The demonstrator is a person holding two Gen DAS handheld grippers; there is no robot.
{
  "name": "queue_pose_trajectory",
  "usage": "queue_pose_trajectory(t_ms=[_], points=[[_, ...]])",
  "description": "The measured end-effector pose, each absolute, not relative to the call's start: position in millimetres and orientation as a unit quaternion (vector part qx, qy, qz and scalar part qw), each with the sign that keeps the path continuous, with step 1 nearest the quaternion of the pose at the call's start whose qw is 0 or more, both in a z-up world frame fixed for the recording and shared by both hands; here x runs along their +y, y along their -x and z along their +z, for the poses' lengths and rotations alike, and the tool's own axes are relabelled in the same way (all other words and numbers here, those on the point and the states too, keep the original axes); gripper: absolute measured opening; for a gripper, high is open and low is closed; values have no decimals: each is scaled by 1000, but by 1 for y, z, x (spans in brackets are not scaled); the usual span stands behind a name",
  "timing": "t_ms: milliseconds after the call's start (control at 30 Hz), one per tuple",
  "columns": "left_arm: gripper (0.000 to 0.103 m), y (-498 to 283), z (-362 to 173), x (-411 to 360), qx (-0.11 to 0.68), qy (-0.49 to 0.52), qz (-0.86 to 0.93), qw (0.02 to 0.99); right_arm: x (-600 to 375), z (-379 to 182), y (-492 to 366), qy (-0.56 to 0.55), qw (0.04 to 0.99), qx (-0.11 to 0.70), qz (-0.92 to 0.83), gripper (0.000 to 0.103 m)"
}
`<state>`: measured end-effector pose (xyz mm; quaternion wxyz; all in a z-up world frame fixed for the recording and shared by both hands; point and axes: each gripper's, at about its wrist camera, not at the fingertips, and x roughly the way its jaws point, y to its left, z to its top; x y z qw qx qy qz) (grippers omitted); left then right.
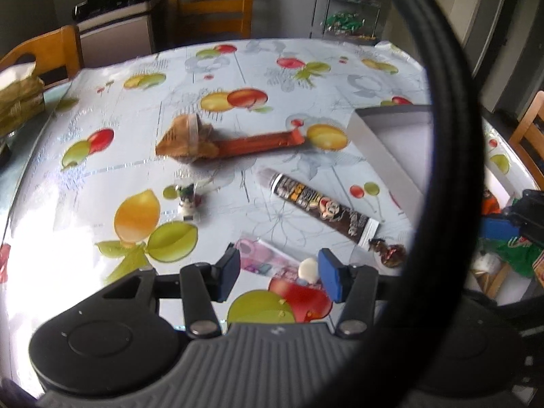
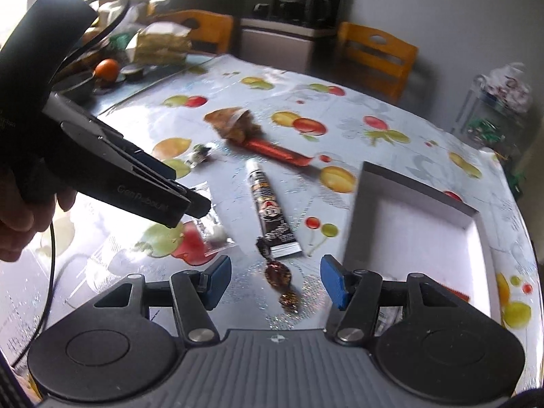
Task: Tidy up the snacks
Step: 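Move both tools back toward the remaining snacks on the tablecloth, then grasp the brown twist-wrapped candy with the right tool while the left tool grasps the pink clear packet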
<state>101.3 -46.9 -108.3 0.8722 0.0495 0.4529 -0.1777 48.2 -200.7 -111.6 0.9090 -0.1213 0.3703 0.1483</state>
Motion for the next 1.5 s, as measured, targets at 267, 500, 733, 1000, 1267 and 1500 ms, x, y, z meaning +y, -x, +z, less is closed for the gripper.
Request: queue_pose_trajectory(t_ms=[267, 500, 733, 1000, 1267, 1500], points=[[50, -104, -121, -48, 468, -38, -176, 865, -195, -125, -62, 137, 897, 389, 157, 53], [50, -115, -128, -52, 480, -26, -171, 860, -191, -137, -68, 149, 887, 403, 166, 53], [50, -119, -133, -59, 491, -14, -175, 853, -191, -145, -77, 145, 882, 417, 165, 54], [50, -116, -140, -58, 503, 3, -166, 848, -192, -148, -83, 140, 879, 424, 166, 54], [55, -121, -144, -73, 479, -26, -153, 864, -189, -149, -84, 138, 878, 424, 171, 54], [55, -122, -148, -88, 460, -78, -176, 867, -191, -151, -86, 137, 879, 425, 167, 54]])
